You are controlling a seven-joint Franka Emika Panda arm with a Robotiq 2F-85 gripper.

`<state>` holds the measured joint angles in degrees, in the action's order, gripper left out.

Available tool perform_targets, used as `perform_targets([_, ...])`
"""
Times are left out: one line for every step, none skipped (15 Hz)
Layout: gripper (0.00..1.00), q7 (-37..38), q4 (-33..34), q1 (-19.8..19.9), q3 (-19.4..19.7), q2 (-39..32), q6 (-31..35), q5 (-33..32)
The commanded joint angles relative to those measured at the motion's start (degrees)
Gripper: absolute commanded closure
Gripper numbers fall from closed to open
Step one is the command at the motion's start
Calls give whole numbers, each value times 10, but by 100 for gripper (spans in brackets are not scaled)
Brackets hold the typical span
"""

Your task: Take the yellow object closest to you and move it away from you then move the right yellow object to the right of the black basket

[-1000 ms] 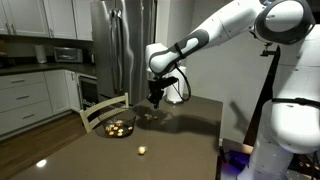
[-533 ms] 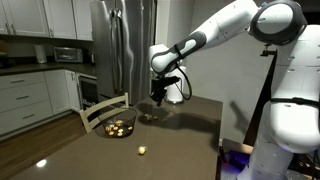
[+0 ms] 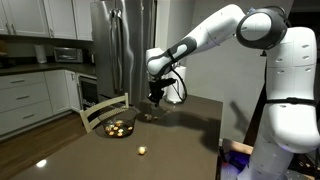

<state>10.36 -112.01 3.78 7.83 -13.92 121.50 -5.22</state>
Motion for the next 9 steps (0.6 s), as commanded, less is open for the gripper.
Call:
perform_targets([96,-3,23,7,-6,-42,-14,16])
perform_targets([96,-4,24,8,-6,-51,-13,18])
perform_targets([96,-5,24,8,-6,-59,-12,20])
perform_targets([96,-5,24,9,-6,-66,-11,21])
perform_targets([96,-5,24,9,-6,-72,-10,22])
perform_targets([96,-5,24,9,-5,-75,-9,22])
perform_targets([96,-5,24,9,-5,-77,-7,21])
perform_targets([96,-3,25,8,-4,-78,-7,19])
perform_targets([96,-3,28,8,-4,-80,-8,19])
